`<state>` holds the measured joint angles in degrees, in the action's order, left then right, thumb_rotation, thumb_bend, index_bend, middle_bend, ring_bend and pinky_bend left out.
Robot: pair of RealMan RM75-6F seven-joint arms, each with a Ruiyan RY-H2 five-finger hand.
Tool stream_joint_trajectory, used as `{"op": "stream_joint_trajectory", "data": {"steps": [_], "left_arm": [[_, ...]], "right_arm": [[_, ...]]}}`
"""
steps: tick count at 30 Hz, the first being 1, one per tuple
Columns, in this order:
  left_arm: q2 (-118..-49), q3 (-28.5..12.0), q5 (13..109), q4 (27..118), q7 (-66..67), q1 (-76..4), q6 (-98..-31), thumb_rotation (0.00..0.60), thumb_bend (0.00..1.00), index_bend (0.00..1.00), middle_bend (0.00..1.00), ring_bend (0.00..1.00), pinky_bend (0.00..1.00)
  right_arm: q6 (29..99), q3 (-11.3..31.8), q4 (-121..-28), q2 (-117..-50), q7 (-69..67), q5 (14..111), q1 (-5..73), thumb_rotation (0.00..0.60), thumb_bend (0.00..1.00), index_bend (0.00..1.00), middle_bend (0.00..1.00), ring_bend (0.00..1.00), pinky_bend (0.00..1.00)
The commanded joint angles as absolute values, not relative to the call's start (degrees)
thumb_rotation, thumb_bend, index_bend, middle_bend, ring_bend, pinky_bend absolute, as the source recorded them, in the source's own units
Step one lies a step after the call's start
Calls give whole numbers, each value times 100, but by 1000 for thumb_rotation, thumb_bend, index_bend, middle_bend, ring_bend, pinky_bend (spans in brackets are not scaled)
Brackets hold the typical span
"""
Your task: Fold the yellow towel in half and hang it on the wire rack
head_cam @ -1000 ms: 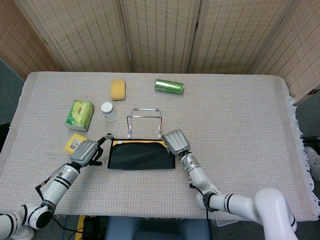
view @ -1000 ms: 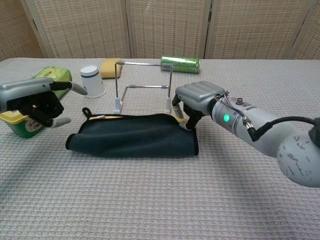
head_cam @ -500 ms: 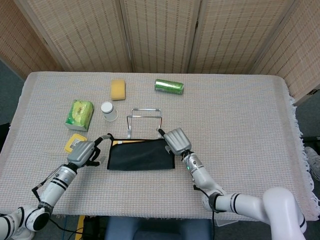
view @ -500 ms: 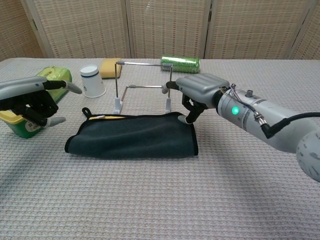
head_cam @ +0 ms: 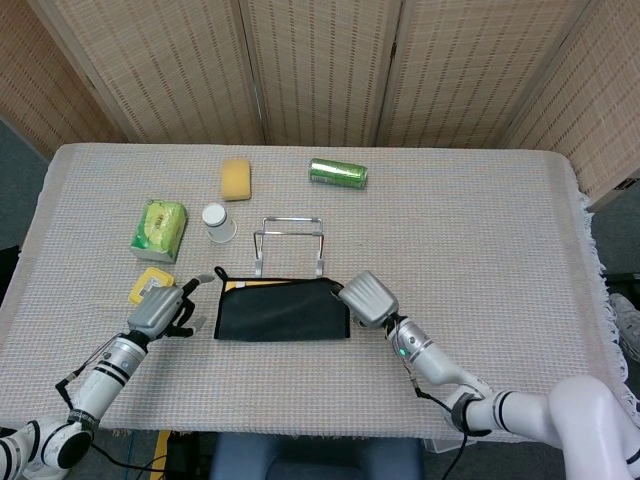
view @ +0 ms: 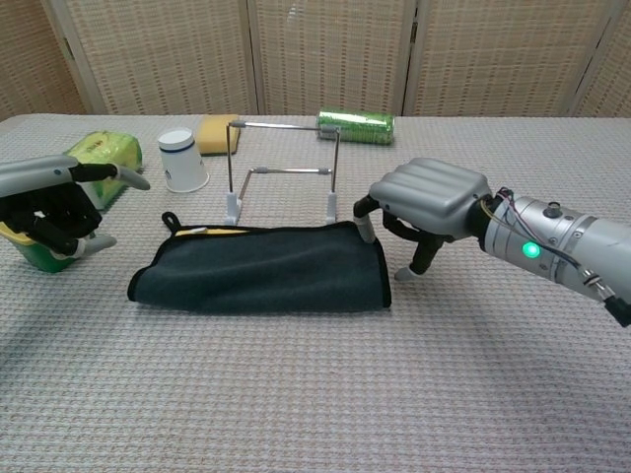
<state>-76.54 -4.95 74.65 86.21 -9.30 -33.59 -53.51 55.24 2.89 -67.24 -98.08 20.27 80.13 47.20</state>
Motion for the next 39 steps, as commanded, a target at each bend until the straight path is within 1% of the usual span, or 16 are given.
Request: {"op": "stream_joint_trajectory", "data": {"steps": [1, 5, 11, 14, 20, 27, 35, 39], "left_arm": [[-7644, -500, 7454, 8617, -950, -3345, -5356, 600, 438, 157, 883, 860, 987], [-7621, -491, 7451, 8625, -968, -3317, -5360, 600, 438, 157, 883, 860, 987], [-7610, -501, 7413, 8627, -996, -3307, -5320, 600, 438, 157, 883, 860, 987], [-7610, -502, 7403, 8622, -1015, -3306, -5294, 600, 438, 157, 883, 860, 987], [-7583, -498, 7385, 8619, -1042, -3295, -5254, 600, 438, 157, 883, 860, 987], [-7568, -494, 7347, 8555, -1122, -3267, -5206, 600, 438, 157, 883, 860, 987], [-7558, -501, 7379, 8537, -1174, -3251, -5207, 600, 438, 157, 883, 860, 987], [-7550, -502, 7392, 8536, -1182, -3243, -5212, 600, 438, 157, 883, 860, 987]], "right_arm": [[5596, 237, -6498, -9866, 1896, 8204, 4715, 600, 117, 445, 860, 1000, 1000], [5748, 221, -6308, -9938, 1665, 8447, 4713, 600, 118, 444, 859, 1000, 1000], [5748, 130, -6053, -10050, 1573, 8688, 4732, 600, 117, 444, 859, 1000, 1000], [5720, 101, -5901, -10145, 1587, 8775, 4756, 600, 133, 445, 859, 1000, 1000], [5661, 129, -5672, -10327, 1549, 8834, 4796, 600, 159, 445, 859, 1000, 1000], [5585, 169, -5469, -10465, 1522, 8878, 4848, 600, 167, 444, 859, 1000, 1000], [5578, 184, -5356, -10571, 1501, 8947, 4877, 600, 276, 445, 856, 1000, 1000], [5650, 184, -5371, -10561, 1470, 8998, 4863, 600, 304, 445, 855, 1000, 1000]]}}
